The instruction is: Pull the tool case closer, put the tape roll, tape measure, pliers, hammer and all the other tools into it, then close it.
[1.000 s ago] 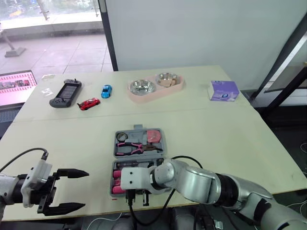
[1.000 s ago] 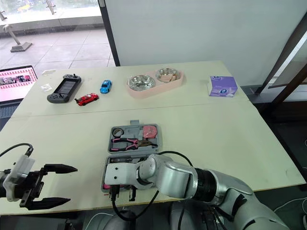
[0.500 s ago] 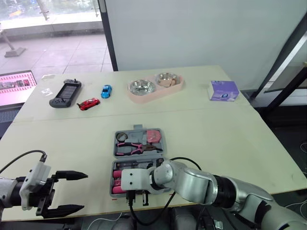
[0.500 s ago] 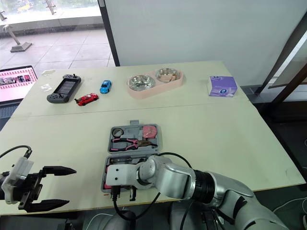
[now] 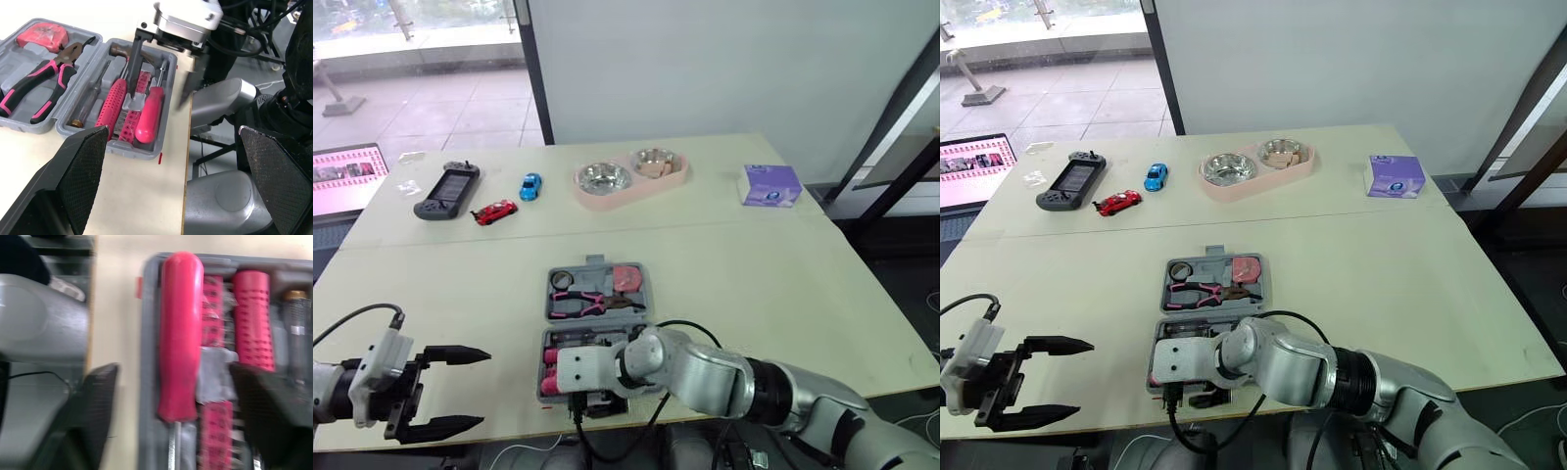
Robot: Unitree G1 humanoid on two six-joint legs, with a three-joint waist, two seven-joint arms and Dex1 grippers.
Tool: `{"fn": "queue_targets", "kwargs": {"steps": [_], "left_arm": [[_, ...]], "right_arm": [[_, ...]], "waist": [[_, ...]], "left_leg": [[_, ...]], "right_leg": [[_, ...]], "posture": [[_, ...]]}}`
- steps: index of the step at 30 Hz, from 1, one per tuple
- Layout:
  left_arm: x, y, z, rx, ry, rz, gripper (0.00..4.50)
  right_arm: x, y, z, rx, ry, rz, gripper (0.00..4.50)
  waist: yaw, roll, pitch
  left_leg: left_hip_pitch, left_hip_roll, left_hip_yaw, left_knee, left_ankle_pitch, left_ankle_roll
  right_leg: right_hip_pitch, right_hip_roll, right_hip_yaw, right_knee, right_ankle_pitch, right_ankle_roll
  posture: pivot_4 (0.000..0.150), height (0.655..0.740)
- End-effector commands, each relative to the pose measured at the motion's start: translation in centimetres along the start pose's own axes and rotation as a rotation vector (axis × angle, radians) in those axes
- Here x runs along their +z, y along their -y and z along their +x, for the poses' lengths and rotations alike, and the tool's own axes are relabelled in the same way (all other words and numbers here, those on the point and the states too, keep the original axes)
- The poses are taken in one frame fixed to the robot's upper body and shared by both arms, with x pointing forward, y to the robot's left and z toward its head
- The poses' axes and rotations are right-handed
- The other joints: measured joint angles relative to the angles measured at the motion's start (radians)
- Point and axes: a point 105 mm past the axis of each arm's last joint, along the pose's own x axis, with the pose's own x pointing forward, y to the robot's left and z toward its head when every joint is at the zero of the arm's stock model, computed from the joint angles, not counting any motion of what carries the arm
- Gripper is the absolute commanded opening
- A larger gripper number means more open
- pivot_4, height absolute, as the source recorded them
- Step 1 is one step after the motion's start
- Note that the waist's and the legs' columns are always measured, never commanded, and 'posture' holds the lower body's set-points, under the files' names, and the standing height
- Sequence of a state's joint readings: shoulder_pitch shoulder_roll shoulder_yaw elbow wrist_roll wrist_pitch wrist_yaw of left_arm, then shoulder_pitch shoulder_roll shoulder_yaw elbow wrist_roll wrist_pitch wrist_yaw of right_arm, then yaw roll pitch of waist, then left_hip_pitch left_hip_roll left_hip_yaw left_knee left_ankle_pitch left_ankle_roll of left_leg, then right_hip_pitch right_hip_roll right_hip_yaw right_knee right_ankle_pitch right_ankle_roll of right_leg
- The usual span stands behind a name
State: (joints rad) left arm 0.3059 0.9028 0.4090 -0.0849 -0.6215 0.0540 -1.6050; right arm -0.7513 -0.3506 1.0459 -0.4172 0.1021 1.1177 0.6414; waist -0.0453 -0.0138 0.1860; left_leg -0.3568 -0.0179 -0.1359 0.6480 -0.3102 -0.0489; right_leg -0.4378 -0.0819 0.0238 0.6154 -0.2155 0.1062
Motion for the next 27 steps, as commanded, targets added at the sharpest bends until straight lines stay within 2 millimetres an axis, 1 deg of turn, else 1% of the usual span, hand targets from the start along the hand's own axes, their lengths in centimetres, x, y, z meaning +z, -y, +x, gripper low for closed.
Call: {"fn": "queue_targets", "kwargs": {"steps": [1,4,8,9,11,12,15,18,22,27], "left_arm": [[0.8,-0.1,-0.2,0.011,0.008,0.035,4.5],[0.9,-0.2,-0.1,0.013,0.008,0.036,4.5],[1.0,-0.4,-0.1,0.017,0.009,0.037,4.5],[1.0,-0.4,-0.1,0.016,0.008,0.037,4.5],[1.1,-0.4,-0.1,0.016,0.008,0.035,4.5],[1.1,-0.4,-0.1,0.017,0.007,0.035,4.5],[1.1,-0.5,0.0,0.016,0.007,0.036,4.5],[1.3,-0.6,0.1,0.017,0.008,0.038,4.5],[1.3,-0.6,0.0,0.019,0.006,0.037,4.5],[1.3,-0.5,0.0,0.023,0.006,0.037,4.5]], "right_arm": [[1.8,0.5,-1.5,-0.017,0.087,-0.007,4.44],[2.2,0.6,-2.3,-0.027,0.143,0.021,4.44],[2.0,0.8,-2.9,-0.05,0.238,0.053,4.44],[2.0,0.8,-3.2,-0.056,0.279,0.072,4.21],[1.3,0.7,-3.3,-0.053,0.32,0.108,3.57],[0.7,0.6,-3.2,-0.055,0.316,0.112,3.11],[-0.4,0.6,-2.7,-0.064,0.313,0.143,1.44],[-1.1,0.7,-2.1,-0.078,0.324,0.182,0.05],[-1.1,0.4,-1.8,-0.062,0.337,0.192,0.05],[-2.0,0.1,-0.9,-0.063,0.3,0.197,0.05]], "waist": [[0.0,0.0,0.0],[0.001,0.0,0.0],[0.001,0.0,0.0],[0.001,0.0,0.0],[0.002,0.0,0.0],[0.001,0.0,0.0],[-0.001,0.0,0.0],[0.0,0.0,0.0],[0.001,-0.001,0.0],[0.001,-0.001,0.0]], "left_leg": [[0.0,0.0,0.0,0.0,0.0,0.0],[0.0,0.0,0.0,0.0,0.0,0.0],[0.0,0.0,0.0,0.0,0.0,0.0],[0.0,0.0,0.0,0.0,0.0,0.0],[0.0,0.0,0.0,0.0,0.0,0.0],[0.0,0.0,0.0,0.0,0.0,0.0],[0.001,0.0,0.0,0.0,0.0,0.0],[0.001,0.0,0.0,0.0,0.0,0.0],[0.001,0.0,0.0,0.0,0.0,0.0],[0.001,0.0,0.0,0.0,0.0,0.0]], "right_leg": [[0.0,0.0,0.0,0.0,0.0,0.0],[0.0,0.0,0.0,0.0,0.0,0.0],[0.0,0.0,0.0,0.0,0.0,0.0],[0.0,0.0,0.0,0.0,0.0,0.0],[0.001,0.0,0.0,-0.001,0.0,0.0],[0.001,0.0,0.0,-0.001,0.0,0.0],[0.001,0.0,0.0,-0.001,0.0,0.0],[0.001,0.0,0.0,0.0,0.0,0.0],[0.001,0.0,0.0,0.0,0.0,0.0],[0.002,0.0,0.0,-0.001,0.0,0.0]], "posture": [[0.15,0.736],[0.15,0.736],[0.15,0.736],[0.15,0.736],[0.15,0.736],[0.15,0.736],[0.15,0.736],[0.15,0.736],[0.15,0.736],[0.15,0.736]]}}
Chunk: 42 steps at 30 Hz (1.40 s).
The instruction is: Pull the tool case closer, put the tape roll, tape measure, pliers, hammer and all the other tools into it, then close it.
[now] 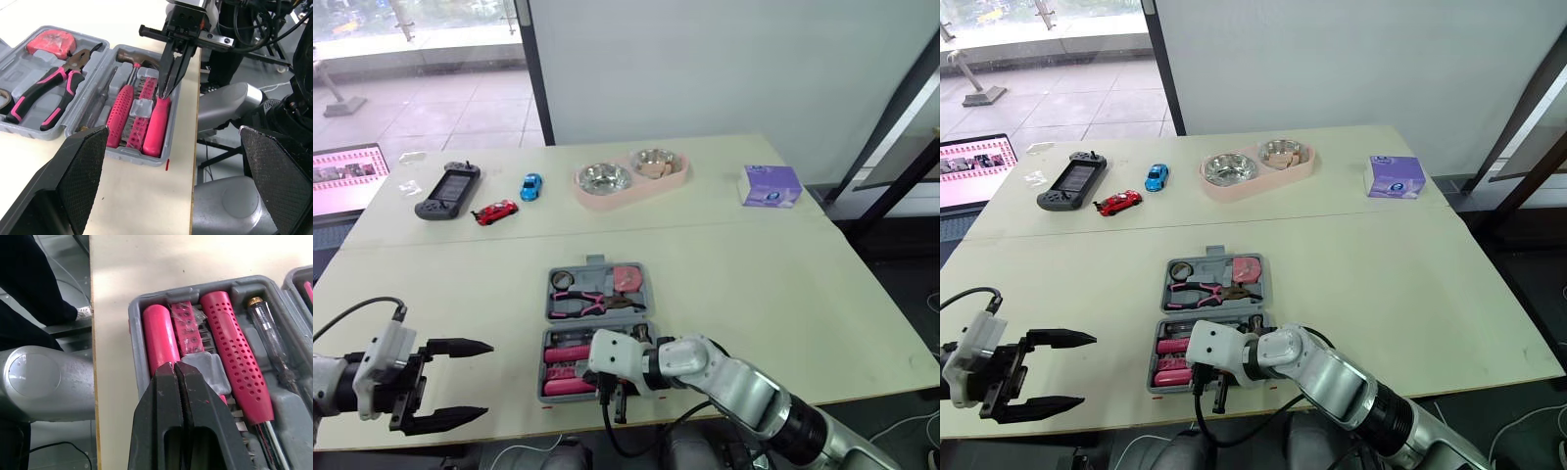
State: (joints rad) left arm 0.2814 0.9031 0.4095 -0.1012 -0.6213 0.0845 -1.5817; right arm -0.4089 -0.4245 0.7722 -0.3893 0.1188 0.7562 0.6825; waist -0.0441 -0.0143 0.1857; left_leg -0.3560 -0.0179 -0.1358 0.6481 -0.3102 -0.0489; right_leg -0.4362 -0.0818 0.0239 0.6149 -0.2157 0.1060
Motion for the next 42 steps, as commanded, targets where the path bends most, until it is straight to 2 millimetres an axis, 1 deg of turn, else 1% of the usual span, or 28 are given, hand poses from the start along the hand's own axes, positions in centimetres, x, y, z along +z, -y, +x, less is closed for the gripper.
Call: {"fn": "queue_targets", "kwargs": {"steps": [1,2,5,6,9,15,18,22,27,28,30,34,36,39,40,41,42], "left_arm": [[0.8,0.0,-0.2,0.008,0.001,0.03,4.5],[0.8,0.0,-0.2,0.008,0.0,0.03,4.5],[0.8,0.1,-0.2,0.011,0.0,0.029,4.5],[0.8,0.0,-0.2,0.012,0.0,0.029,4.5],[0.9,0.1,-0.1,0.012,0.0,0.03,4.5],[0.9,0.1,-0.1,0.012,-0.003,0.029,4.5],[0.9,0.1,-0.1,0.011,-0.004,0.029,4.5],[0.8,0.1,-0.1,0.011,-0.007,0.029,4.5],[1.0,-0.2,0.0,0.017,-0.001,0.035,4.5],[1.0,-0.3,0.0,0.019,0.001,0.035,4.5],[1.0,-0.4,0.1,0.021,0.003,0.035,4.5],[0.7,-0.8,0.2,0.056,0.008,0.018,4.5],[0.2,-1.1,0.3,0.079,0.0,-0.008,4.5],[-0.5,-1.9,0.6,0.134,0.008,-0.047,4.5],[-0.8,-2.3,0.8,0.147,0.015,-0.065,4.5],[-1.1,-2.6,1.3,0.149,0.021,-0.069,4.5],[-1.5,-3.2,1.9,0.16,0.023,-0.083,4.5]], "right_arm": [[0.0,0.0,0.3,-0.009,0.002,-0.015,0.05],[-0.2,0.0,0.4,-0.007,-0.008,-0.013,0.05],[-1.8,-0.4,0.7,0.008,-0.077,-0.001,0.05],[-2.7,-0.4,0.8,0.005,-0.117,0.028,0.05],[-4.5,-0.6,1.0,0.009,-0.2,0.088,0.05],[-6.0,-2.0,0.9,0.061,-0.27,0.084,0.05],[-5.8,-2.0,0.9,0.056,-0.265,0.062,0.05],[-5.0,-1.8,0.9,0.054,-0.247,0.017,0.05],[-1.7,-1.0,0.6,0.028,-0.104,-0.026,0.05],[-0.6,-0.6,0.1,0.022,-0.054,-0.058,0.05],[0.8,0.1,-0.8,-0.005,0.012,-0.106,0.05],[3.5,1.3,-3.6,-0.054,0.147,-0.137,0.05],[4.1,1.7,-4.8,-0.068,0.182,-0.131,0.05],[4.1,2.9,-6.5,-0.102,0.208,-0.08,0.05],[3.6,4.0,-7.2,-0.136,0.209,-0.025,0.05],[2.3,5.4,-7.9,-0.184,0.168,0.022,0.05],[0.1,6.6,-8.4,-0.221,0.078,0.053,0.05]], "waist": [[0.0,0.0,0.0],[0.0,0.0,0.0],[0.0,0.0,0.0],[0.0,0.0,0.0],[0.0,0.0,0.0],[0.0,-0.001,-0.002],[0.0,-0.002,-0.003],[0.0,-0.002,-0.004],[0.001,-0.002,-0.004],[0.0,-0.002,-0.004],[0.001,-0.002,-0.004],[0.0,-0.002,-0.003],[0.001,-0.002,-0.003],[0.002,-0.002,-0.003],[0.002,-0.003,-0.004],[0.004,-0.003,-0.004],[0.007,-0.003,-0.004]], "left_leg": [[0.0,0.0,0.0,0.0,0.0,0.0],[0.0,0.0,0.0,0.0,0.0,0.0],[0.0,0.0,0.0,0.0,0.0,0.0],[0.0,0.0,0.0,0.0,0.0,0.0],[0.001,0.0,0.0,0.0,0.0,0.0],[0.002,0.0,0.0,0.0,0.0,0.0],[0.002,0.0,0.0,0.0,0.0,0.0],[0.003,0.0,0.0,0.0,0.0,0.0],[0.002,0.0,0.0,0.0,0.0,0.0],[0.002,0.0,0.0,0.0,0.0,0.0],[0.002,0.0,0.0,0.0,0.0,0.0],[0.002,0.0,0.0,0.0,0.0,0.0],[0.002,0.0,0.0,0.0,0.0,0.0],[0.002,0.0,0.0,0.0,0.0,0.0],[0.002,0.0,0.0,0.0,0.0,0.0],[0.001,0.0,0.0,0.0,0.0,0.0],[0.002,0.0,0.0,0.0,0.0,0.0]], "right_leg": [[0.0,0.0,0.0,0.0,0.0,0.0],[0.0,0.0,0.0,0.0,0.0,0.0],[0.0,0.0,0.0,0.0,0.0,0.0],[0.0,0.0,0.0,0.0,0.0,0.0],[0.001,0.0,0.0,0.0,0.0,0.0],[0.002,0.0,0.0,0.0,-0.002,-0.003],[0.003,0.0,0.0,0.0,-0.002,-0.003],[0.003,0.0,0.0,-0.001,-0.002,-0.003],[0.003,0.0,0.0,-0.001,-0.002,-0.003],[0.003,0.0,0.0,-0.001,-0.002,-0.003],[0.003,0.0,0.0,-0.001,-0.002,-0.003],[0.002,0.0,0.0,0.0,-0.001,-0.002],[0.002,0.0,0.0,0.0,0.0,0.0],[0.002,0.0,0.0,-0.001,0.0,0.0],[0.002,0.0,0.0,-0.001,0.0,0.0],[0.002,0.0,0.0,-0.001,0.0,0.0],[0.003,0.0,0.0,-0.001,0.0,0.0]], "posture": [[0.15,0.736],[0.15,0.736],[0.15,0.736],[0.15,0.736],[0.15,0.736],[0.15,0.736],[0.15,0.736],[0.15,0.736],[0.15,0.736],[0.15,0.736],[0.15,0.736],[0.15,0.736],[0.15,0.736],[0.15,0.736],[0.15,0.736],[0.15,0.736],[0.15,0.736]]}}
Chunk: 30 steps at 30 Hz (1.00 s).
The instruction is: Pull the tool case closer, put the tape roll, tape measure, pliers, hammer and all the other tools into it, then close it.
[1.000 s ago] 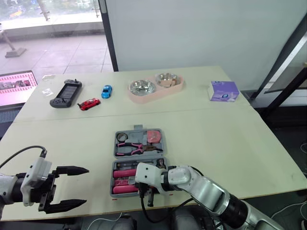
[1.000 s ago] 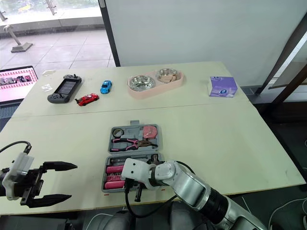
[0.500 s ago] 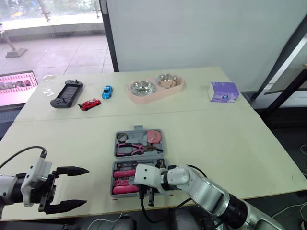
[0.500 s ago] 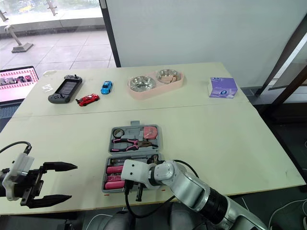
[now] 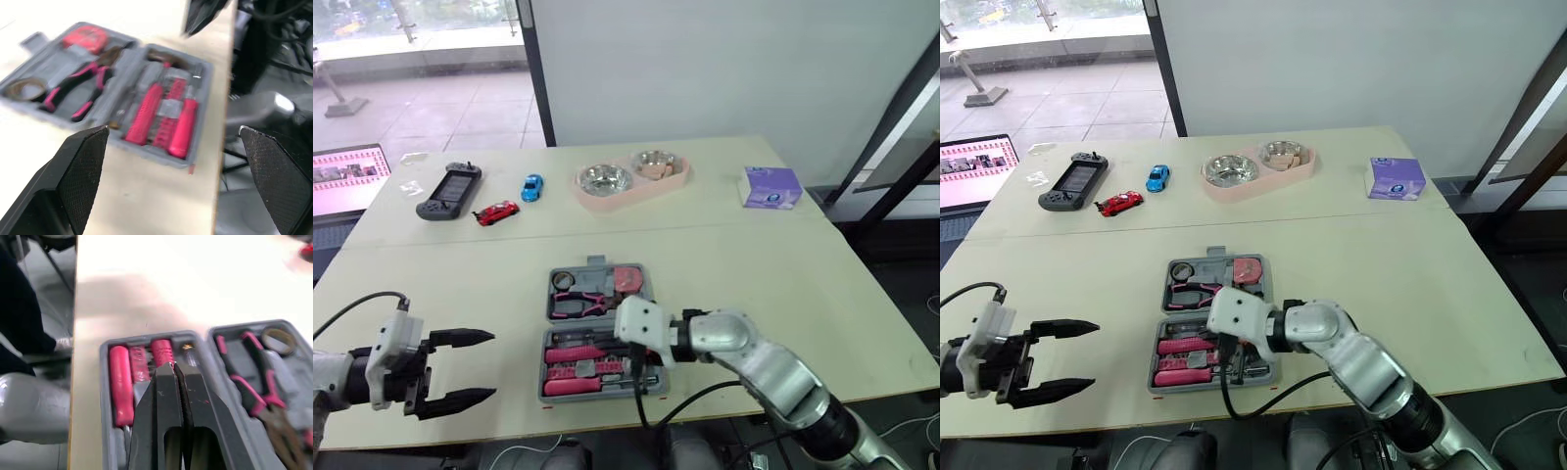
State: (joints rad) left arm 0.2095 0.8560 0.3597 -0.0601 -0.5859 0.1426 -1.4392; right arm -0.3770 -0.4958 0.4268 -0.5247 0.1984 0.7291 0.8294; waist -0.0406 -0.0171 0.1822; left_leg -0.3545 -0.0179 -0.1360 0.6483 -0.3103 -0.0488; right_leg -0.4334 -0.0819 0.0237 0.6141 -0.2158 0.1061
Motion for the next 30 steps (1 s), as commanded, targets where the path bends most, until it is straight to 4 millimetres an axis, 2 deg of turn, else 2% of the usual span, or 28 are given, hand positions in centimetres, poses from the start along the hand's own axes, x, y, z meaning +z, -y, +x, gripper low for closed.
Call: {"fn": "queue_targets", "kwargs": {"steps": [1,2,6,9,12,21,26,30], "left_arm": [[-1.0,-1.5,1.8,0.036,-0.003,-0.036,3.99],[-1.2,-2.0,2.3,0.046,-0.003,-0.047,3.78],[-2.4,-4.2,5.0,0.091,-0.009,-0.028,1.72],[-3.6,-5.0,6.2,0.101,-0.045,-0.023,0.09],[-5.1,-6.1,7.5,0.141,-0.101,-0.008,0.03],[-6.7,-7.3,8.0,0.183,-0.166,0.018,0.03],[-7.6,-7.2,10.0,0.172,-0.203,0.028,0.03],[-7.5,-5.8,12.8,0.09,-0.195,0.05,0.03]], "right_arm": [[-4.4,4.0,-2.7,-0.142,-0.184,0.047,0.0],[-5.6,4.6,-3.1,-0.162,-0.24,0.029,0.0],[-8.8,6.9,-4.4,-0.22,-0.34,0.025,0.0],[-10.3,7.6,-4.8,-0.23,-0.392,0.007,0.0],[-11.2,7.9,-4.4,-0.222,-0.447,-0.029,0.0],[-11.1,7.6,-1.9,-0.174,-0.471,-0.067,0.0],[-10.7,6.8,-0.9,-0.129,-0.469,-0.076,0.0],[-9.9,6.5,0.4,-0.102,-0.451,-0.075,0.0]], "waist": [[0.009,0.0,0.0],[0.013,0.0,0.0],[0.019,0.0,0.0],[0.014,0.0,0.0],[0.016,0.0,0.0],[0.012,-0.001,-0.001],[0.02,0.001,-0.002],[0.022,0.007,-0.008]], "left_leg": [[0.0,0.0,0.0,0.0,0.0,0.0],[0.0,-0.001,0.0,0.001,0.0,0.0],[0.0,-0.001,0.001,0.0,0.0,0.0],[0.0,-0.001,0.001,0.0,0.0,0.0],[0.0,-0.001,0.001,0.0,0.0,0.0],[0.001,-0.001,0.001,0.001,0.0,0.0],[0.002,-0.001,0.001,0.001,0.0,0.0],[0.005,-0.001,0.001,0.001,0.0,0.0]], "right_leg": [[0.001,0.0,0.0,0.0,0.0,0.0],[0.001,0.0,0.0,-0.001,0.0,0.0],[0.0,0.0,0.0,-0.001,0.0,0.0],[-0.001,0.0,0.0,0.001,0.001,0.0],[-0.001,0.0,0.001,0.001,0.001,0.0],[-0.001,0.0,0.001,0.001,0.001,0.0],[0.001,0.0,0.001,0.001,0.001,0.0],[0.004,0.0,0.001,0.0,0.001,0.0]], "posture": [[0.15,0.736],[0.15,0.736],[0.15,0.736],[0.15,0.736],[0.15,0.736],[0.15,0.736],[0.15,0.736],[0.15,0.736]]}}
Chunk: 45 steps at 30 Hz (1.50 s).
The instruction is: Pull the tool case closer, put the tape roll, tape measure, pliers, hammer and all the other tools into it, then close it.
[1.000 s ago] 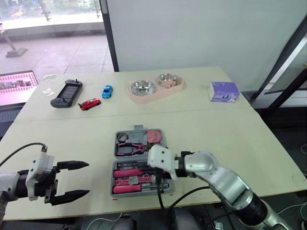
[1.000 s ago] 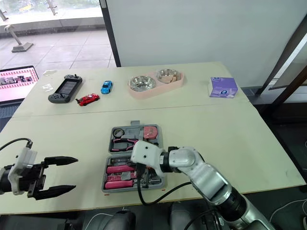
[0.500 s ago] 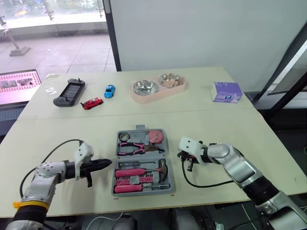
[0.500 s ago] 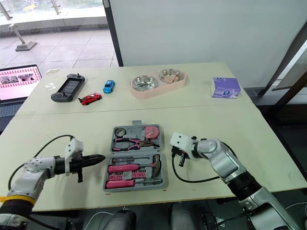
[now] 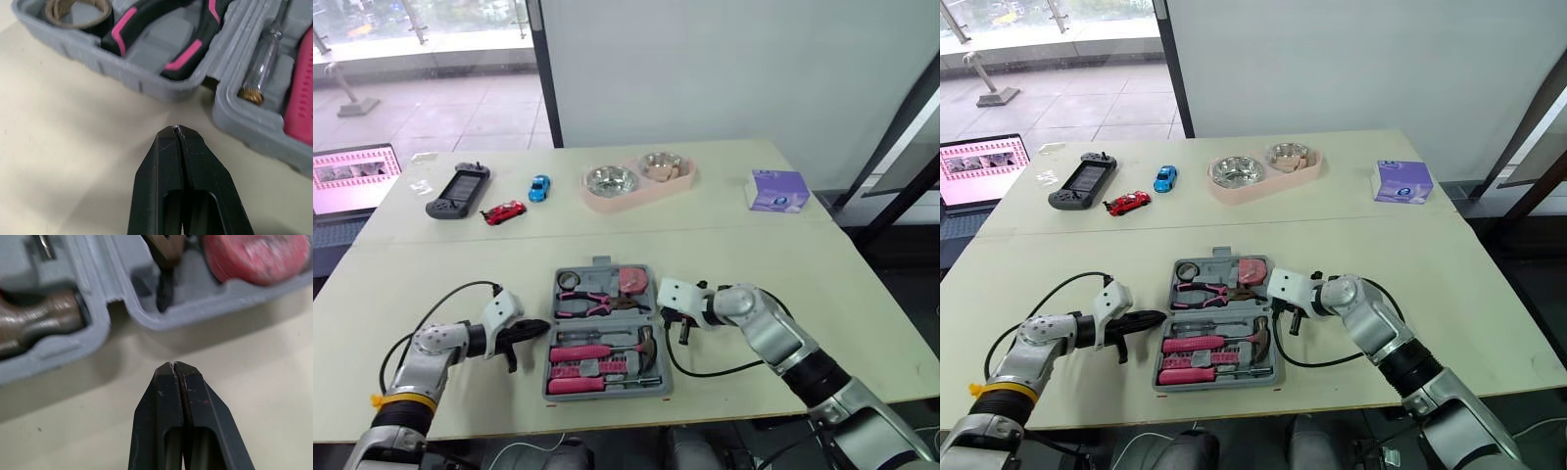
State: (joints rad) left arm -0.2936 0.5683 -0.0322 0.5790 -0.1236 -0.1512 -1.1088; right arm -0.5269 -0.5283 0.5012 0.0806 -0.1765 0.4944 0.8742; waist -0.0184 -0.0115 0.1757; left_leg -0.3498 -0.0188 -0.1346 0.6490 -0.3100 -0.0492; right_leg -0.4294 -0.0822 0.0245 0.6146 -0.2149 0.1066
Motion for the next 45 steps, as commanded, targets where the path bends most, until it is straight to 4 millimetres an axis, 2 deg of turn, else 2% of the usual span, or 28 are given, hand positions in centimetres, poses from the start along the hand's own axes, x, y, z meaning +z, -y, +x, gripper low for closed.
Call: {"fn": "queue_targets", "kwargs": {"steps": [1,12,18,26,32,45], "left_arm": [[-0.4,1.9,2.1,-0.084,-0.035,0.016,0.03],[0.0,3.5,3.4,-0.125,-0.023,0.023,0.03],[0.0,4.1,3.3,-0.142,-0.032,0.033,0.03],[-0.6,6.0,2.1,-0.176,-0.046,0.034,0.03],[-0.6,7.1,1.5,-0.154,-0.021,-0.003,0.03],[-1.1,7.2,0.9,-0.132,-0.042,-0.022,0.03]], "right_arm": [[1.4,-1.3,0.9,0.065,0.025,-0.027,0.0],[3.5,-3.3,1.3,0.128,0.06,-0.012,0.0],[4.0,-3.5,1.0,0.126,0.066,-0.032,0.0],[3.6,-5.2,-0.4,0.163,0.054,-0.059,0.0],[3.2,-6.3,-0.6,0.17,0.045,-0.032,0.0],[2.7,-6.6,-0.8,0.167,0.017,-0.017,0.0]], "waist": [[0.001,0.002,-0.002],[0.002,0.006,-0.007],[0.001,0.007,-0.01],[0.001,0.007,-0.01],[-0.002,0.008,-0.01],[0.0,0.008,-0.01]], "left_leg": [[0.0,0.0,0.0,0.0,0.0,0.0],[0.001,-0.001,0.0,0.0,0.0,0.0],[0.002,-0.001,0.0,0.0,0.0,0.0],[0.001,-0.001,0.0,-0.001,-0.001,0.002],[0.002,-0.001,0.0,-0.001,-0.001,0.002],[0.002,0.0,0.0,-0.001,-0.001,0.002]], "right_leg": [[0.0,0.0,0.0,0.0,0.0,0.0],[0.002,0.0,0.0,0.0,0.0,0.0],[0.002,0.0,0.0,0.0,0.0,0.0],[0.002,0.0,0.0,-0.001,-0.001,0.001],[0.002,0.0,0.0,0.0,-0.001,0.001],[0.002,0.0,0.0,-0.001,-0.001,0.001]], "posture": [[0.15,0.736],[0.15,0.736],[0.15,0.736],[0.15,0.736],[0.15,0.736],[0.15,0.736]]}}
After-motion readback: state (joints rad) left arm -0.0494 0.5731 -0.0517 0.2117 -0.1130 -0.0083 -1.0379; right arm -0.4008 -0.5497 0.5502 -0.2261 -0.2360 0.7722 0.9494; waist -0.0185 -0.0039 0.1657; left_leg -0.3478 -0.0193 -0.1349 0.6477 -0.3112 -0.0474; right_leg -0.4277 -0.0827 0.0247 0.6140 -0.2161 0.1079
